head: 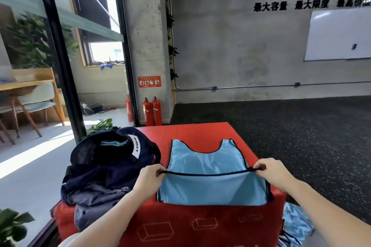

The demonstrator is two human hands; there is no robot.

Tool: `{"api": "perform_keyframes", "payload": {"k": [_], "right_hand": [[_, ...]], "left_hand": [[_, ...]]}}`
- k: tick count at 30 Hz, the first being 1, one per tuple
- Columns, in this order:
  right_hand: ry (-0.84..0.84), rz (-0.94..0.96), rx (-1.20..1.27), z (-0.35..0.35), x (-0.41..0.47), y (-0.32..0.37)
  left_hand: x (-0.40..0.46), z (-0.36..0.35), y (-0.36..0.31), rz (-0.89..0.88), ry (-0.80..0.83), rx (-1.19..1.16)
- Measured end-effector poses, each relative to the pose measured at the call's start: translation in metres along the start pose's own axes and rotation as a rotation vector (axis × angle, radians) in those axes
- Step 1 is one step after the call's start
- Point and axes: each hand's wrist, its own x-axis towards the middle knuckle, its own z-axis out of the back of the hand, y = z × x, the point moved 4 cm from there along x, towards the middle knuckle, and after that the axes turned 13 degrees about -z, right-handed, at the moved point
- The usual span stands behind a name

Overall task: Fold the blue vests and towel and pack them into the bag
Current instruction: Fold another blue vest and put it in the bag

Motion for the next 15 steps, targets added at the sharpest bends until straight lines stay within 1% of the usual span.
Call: {"api": "perform_keyframes", "payload": {"k": [7, 12, 15], "right_hand": [[-0.010, -0.029, 0.113, 0.015, 0.031, 0.009], [-0.020, -0.045, 0.117, 0.006, 0.091, 0.014], [0.008, -0.085, 0.118, -0.015, 0.135, 0.013]], "left_hand": [[0.043, 0.001, -0.001, 0.021, -0.045, -0.049], [0.101, -0.017, 0.017, 0.034, -0.038, -0.071], [0.139, -0.043, 0.044, 0.065, 0.009, -0.056]]}}
